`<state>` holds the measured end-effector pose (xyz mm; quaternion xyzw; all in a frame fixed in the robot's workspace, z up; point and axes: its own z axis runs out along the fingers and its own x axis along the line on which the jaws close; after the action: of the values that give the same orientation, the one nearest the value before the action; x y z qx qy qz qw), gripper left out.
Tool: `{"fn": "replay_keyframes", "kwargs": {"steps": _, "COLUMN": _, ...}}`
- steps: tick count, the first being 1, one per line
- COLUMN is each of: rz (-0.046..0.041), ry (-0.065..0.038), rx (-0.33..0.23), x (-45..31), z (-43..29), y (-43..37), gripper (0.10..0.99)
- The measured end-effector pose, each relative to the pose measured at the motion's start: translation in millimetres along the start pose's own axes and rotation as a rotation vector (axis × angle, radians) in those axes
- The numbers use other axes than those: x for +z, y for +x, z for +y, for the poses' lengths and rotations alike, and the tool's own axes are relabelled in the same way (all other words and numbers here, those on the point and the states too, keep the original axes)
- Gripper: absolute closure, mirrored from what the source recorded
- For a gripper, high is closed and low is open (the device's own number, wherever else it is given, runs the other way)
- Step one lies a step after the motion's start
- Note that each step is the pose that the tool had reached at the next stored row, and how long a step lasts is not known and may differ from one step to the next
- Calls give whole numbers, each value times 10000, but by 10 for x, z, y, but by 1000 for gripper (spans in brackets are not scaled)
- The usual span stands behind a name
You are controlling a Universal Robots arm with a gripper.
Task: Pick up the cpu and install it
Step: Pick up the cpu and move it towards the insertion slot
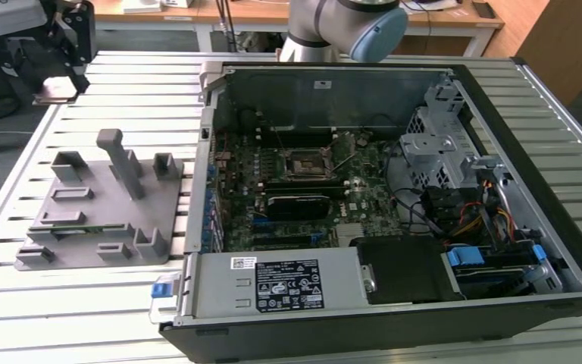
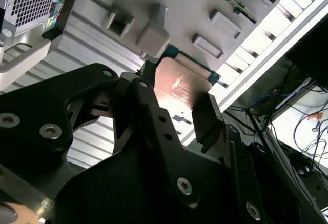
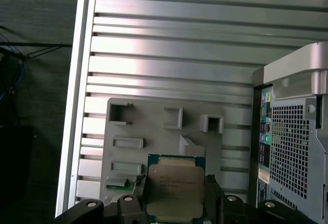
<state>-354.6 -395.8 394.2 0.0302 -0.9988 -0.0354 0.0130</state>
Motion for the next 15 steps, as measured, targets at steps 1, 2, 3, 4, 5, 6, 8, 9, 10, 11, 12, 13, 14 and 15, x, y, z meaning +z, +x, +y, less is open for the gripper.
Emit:
{"fn": "replay_keyframes", "kwargs": {"steps": 1, "rz": 0, "ry": 0, "rx": 0, "x": 0, "z": 1, "y": -14, "gripper": 553}}
{"fn": "replay_keyframes", "kwargs": {"steps": 2, "rz": 1, "ry": 0, "rx": 0, "x": -1, "z": 3, "y": -28, "gripper": 553}}
{"fn": "replay_keyframes", "kwargs": {"steps": 3, "rz": 0, "ry": 0, "rx": 0, "x": -1, "z": 4, "y": -42, "gripper": 553}}
{"fn": "replay_keyframes", "kwargs": {"steps": 4, "rz": 1, "ry": 0, "rx": 0, "x": -1, "z": 6, "y": -56, "gripper": 553}}
{"fn": "replay_keyframes", "kwargs": {"steps": 5, "rz": 1, "ry": 0, "rx": 0, "x": -1, "z": 9, "y": -69, "gripper": 553}}
{"fn": "replay_keyframes", "kwargs": {"steps": 6, "rz": 2, "ry": 1, "rx": 0, "x": -1, "z": 11, "y": -82, "gripper": 553}}
{"fn": "replay_keyframes", "kwargs": {"steps": 8, "rz": 1, "ry": 0, "rx": 0, "x": -1, "z": 15, "y": -109, "gripper": 553}}
{"fn": "replay_keyframes", "kwargs": {"steps": 9, "rz": 1, "ry": 0, "rx": 0, "x": -1, "z": 17, "y": -123, "gripper": 553}}
{"fn": "replay_keyframes", "kwargs": {"steps": 10, "rz": 0, "ry": 0, "rx": 0, "x": -1, "z": 18, "y": -137, "gripper": 553}}
{"fn": "replay_keyframes", "kwargs": {"steps": 11, "rz": 0, "ry": 1, "rx": 0, "x": -1, "z": 19, "y": -151, "gripper": 553}}
{"fn": "replay_keyframes", "kwargs": {"steps": 12, "rz": 1, "ry": 0, "rx": 0, "x": -1, "z": 21, "y": -166, "gripper": 553}}
{"fn": "replay_keyframes", "kwargs": {"steps": 13, "rz": 0, "ry": 0, "rx": 0, "x": -1, "z": 22, "y": -180, "gripper": 553}}
{"fn": "replay_keyframes", "kwargs": {"steps": 14, "rz": 0, "ry": 0, "rx": -1, "x": -1, "z": 24, "y": -194, "gripper": 553}}
{"fn": "replay_keyframes", "kwargs": {"steps": 15, "rz": 1, "ry": 0, "rx": 0, "x": -1, "z": 26, "y": -208, "gripper": 553}}
